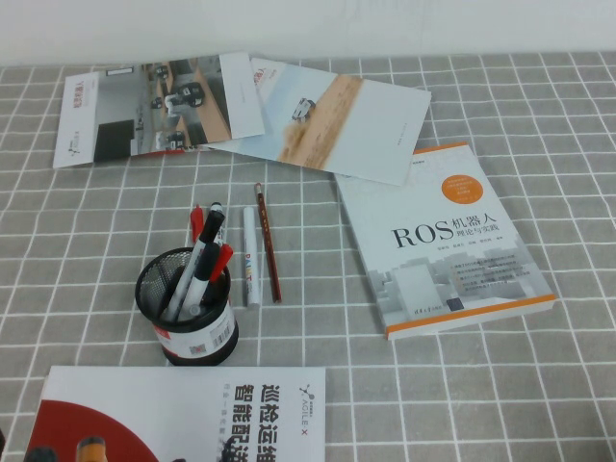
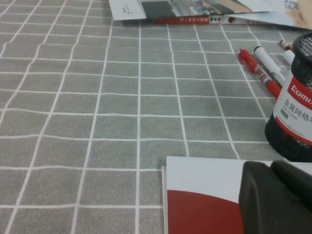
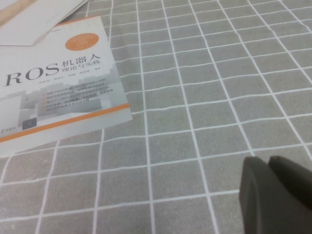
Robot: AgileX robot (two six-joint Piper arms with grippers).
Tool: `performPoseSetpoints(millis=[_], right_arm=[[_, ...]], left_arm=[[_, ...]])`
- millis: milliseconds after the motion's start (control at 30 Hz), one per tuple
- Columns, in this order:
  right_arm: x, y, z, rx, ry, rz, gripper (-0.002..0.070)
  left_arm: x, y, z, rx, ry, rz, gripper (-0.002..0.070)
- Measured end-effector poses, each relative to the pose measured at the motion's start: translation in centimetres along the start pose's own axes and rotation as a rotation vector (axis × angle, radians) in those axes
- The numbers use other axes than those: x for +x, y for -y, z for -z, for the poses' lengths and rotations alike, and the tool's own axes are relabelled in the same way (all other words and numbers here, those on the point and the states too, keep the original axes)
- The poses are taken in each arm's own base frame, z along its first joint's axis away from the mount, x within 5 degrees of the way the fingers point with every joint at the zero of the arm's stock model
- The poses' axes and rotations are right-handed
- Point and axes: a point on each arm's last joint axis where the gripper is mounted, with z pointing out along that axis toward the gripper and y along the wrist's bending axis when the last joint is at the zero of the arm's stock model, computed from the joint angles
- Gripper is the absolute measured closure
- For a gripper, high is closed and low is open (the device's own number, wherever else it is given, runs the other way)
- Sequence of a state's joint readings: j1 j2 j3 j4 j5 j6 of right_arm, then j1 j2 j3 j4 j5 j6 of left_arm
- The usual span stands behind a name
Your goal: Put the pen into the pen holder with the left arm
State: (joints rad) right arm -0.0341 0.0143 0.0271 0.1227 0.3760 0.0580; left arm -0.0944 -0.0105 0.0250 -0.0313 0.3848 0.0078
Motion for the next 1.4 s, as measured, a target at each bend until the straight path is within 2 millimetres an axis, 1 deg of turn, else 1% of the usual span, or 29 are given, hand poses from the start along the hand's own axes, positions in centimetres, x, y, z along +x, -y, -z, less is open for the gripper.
performPoseSetpoints(millis=[1400], right_arm=[[0.0,-0.05,0.0,-0.006,0.0,-0.015,0.0691]], left_arm=[[0.0,0.0,0.0,0.0,0.0,0.0,0.0675]])
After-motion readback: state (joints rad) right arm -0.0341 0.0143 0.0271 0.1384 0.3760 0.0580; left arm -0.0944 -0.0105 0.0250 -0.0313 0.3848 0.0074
